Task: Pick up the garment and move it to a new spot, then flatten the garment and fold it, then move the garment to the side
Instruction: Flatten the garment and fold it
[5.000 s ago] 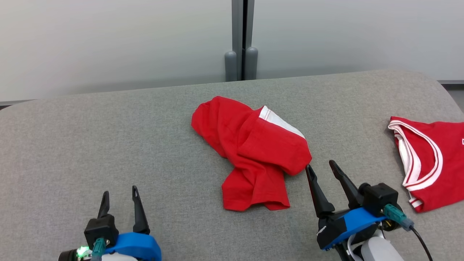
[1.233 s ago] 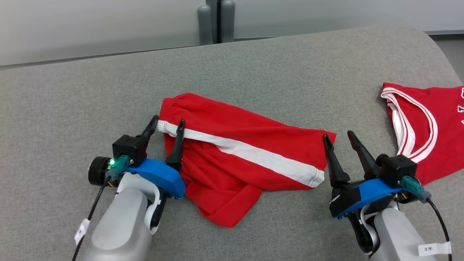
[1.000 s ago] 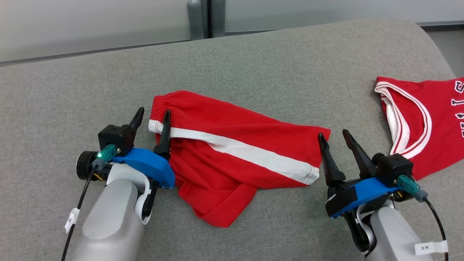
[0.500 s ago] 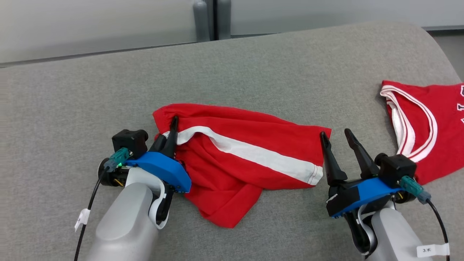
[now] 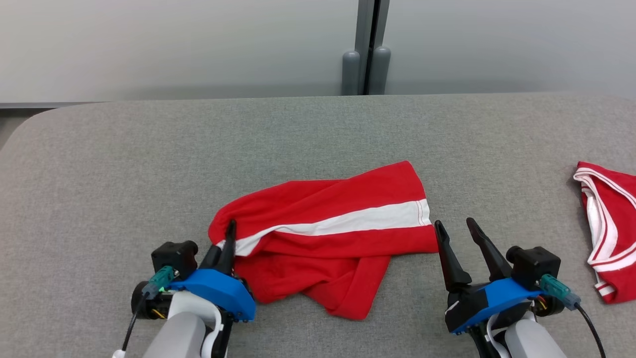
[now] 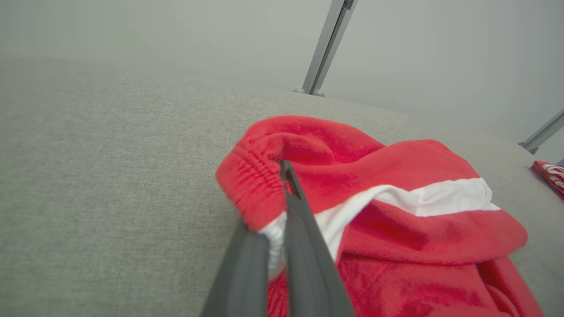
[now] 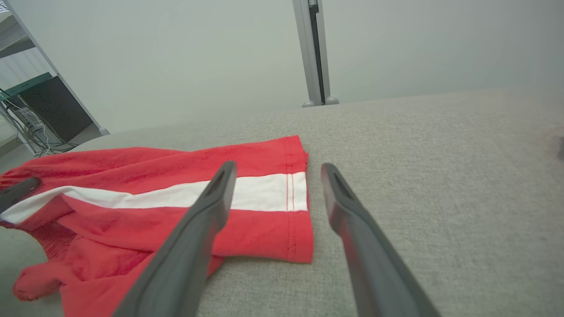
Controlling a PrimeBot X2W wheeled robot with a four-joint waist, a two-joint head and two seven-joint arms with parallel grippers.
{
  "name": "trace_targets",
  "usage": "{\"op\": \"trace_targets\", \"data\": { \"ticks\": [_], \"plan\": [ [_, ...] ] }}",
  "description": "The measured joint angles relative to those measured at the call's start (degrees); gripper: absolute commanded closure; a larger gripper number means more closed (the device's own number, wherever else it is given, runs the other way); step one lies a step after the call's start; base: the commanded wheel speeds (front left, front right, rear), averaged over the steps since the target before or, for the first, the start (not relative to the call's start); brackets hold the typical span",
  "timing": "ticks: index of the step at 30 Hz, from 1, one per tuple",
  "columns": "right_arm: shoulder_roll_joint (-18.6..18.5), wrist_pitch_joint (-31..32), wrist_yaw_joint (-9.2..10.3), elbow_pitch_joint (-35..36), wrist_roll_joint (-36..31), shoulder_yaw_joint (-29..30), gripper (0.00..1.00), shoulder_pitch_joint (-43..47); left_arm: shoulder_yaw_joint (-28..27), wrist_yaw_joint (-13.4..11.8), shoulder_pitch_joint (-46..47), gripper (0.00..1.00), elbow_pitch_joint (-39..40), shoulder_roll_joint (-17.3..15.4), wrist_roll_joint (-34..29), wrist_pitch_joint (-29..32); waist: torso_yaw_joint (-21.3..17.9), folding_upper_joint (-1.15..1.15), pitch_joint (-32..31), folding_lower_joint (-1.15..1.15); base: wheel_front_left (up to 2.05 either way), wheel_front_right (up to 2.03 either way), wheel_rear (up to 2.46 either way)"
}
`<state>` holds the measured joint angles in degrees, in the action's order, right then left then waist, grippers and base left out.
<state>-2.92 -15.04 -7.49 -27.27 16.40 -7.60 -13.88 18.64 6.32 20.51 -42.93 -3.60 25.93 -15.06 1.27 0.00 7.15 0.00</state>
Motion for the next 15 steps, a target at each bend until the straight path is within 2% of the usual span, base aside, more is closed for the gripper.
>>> {"op": "trace_targets", "data": {
  "ticks": [1, 9, 15],
  "plan": [
    [0.02, 0.0, 0.0, 0.23, 0.07, -0.22, 0.0, -0.08, -1.02, -0.48, -0.01, 0.0, 0.86, -0.08, -0.54, 0.0, -0.27, 0.0, 0.1, 0.0, 0.0, 0.0, 0.0],
    [0.02, 0.0, 0.0, 3.13, 0.33, 0.42, 0.0, -0.54, -9.29, -6.35, -3.06, 0.0, 8.95, -0.26, -7.66, 0.0, -2.73, 0.0, -0.5, 0.0, 0.0, 0.0, 0.0],
    [0.03, 0.0, 0.0, 4.34, 0.55, 2.42, 0.0, 1.43, -11.95, -6.26, -8.81, 0.0, 12.07, 0.45, -9.21, -0.01, -3.1, 0.0, -2.79, 0.0, 0.0, 0.0, 0.0]
  ]
}}
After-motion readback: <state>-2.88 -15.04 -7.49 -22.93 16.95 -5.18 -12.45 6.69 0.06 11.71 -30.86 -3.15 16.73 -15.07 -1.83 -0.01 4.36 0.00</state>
